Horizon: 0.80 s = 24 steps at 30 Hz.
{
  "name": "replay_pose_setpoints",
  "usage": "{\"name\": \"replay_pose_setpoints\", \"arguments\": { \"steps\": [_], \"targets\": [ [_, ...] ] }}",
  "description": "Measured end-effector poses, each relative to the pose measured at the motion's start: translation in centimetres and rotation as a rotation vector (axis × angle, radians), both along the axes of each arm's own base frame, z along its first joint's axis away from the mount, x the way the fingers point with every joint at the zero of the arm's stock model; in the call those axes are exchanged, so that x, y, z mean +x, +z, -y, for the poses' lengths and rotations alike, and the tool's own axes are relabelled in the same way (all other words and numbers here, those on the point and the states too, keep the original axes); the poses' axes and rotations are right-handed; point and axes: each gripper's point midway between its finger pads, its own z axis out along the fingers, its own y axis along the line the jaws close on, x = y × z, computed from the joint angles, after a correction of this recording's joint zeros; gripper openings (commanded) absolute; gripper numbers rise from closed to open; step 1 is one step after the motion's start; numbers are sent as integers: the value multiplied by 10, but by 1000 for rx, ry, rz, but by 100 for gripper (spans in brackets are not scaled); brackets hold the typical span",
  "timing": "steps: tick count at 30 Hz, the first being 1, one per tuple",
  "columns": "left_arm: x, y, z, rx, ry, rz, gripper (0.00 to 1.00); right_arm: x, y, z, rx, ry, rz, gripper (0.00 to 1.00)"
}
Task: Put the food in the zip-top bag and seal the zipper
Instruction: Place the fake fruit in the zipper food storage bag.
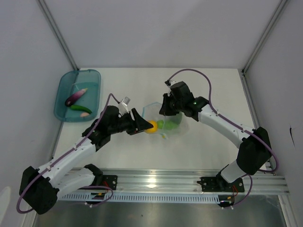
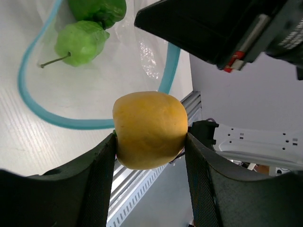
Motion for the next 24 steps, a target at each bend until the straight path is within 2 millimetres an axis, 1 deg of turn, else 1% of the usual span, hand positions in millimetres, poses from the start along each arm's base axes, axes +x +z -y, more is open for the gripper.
{"name": "replay_pose_setpoints", "arguments": {
  "steps": [2, 3, 5, 7, 9, 10, 11, 12, 13, 14, 15, 17, 18, 21, 24],
  "targets": [
    [2, -7, 6, 10, -5, -13, 1, 0, 7, -4, 20, 7, 3, 0],
    [5, -14, 7, 24, 1, -28, 1, 0, 10, -5, 28, 11, 3, 0],
    [11, -25, 8, 56, 17, -44, 1, -2, 11, -6, 33, 17, -3, 0],
    [18, -31, 6, 93, 36, -44, 1, -5, 11, -6, 35, 20, -10, 0],
    [26, -30, 5, 129, 54, -27, 1, -7, 14, -6, 44, 24, -11, 0],
    [32, -26, 5, 139, 64, -10, 1, -8, 16, -6, 50, 28, -11, 0],
    [37, -21, 7, 143, 67, 8, 4, -9, 19, -7, 56, 33, -10, 0],
    [42, -16, 9, 141, 68, 23, 15, -10, 21, -7, 62, 38, -9, 0],
    [46, -10, 12, 136, 69, 38, 19, -12, 23, -8, 68, 41, -8, 0],
    [50, -8, 14, 136, 63, 46, 28, -12, 25, -7, 71, 40, -3, 0],
    [52, -7, 17, 135, 56, 45, 55, -10, 27, -5, 71, 32, 5, 0],
    [57, -6, 24, 135, 39, 40, 80, -6, 29, 0, 69, 12, 14, 0],
    [60, -9, 26, 142, 35, 38, 99, -5, 30, 1, 74, 11, 13, 0],
    [68, -12, 32, 157, 31, 24, 100, -9, 31, 1, 72, 19, 11, 0],
    [69, -6, 32, 157, 29, 43, 99, -10, 35, 4, 77, 19, 10, 0]
  ]
}}
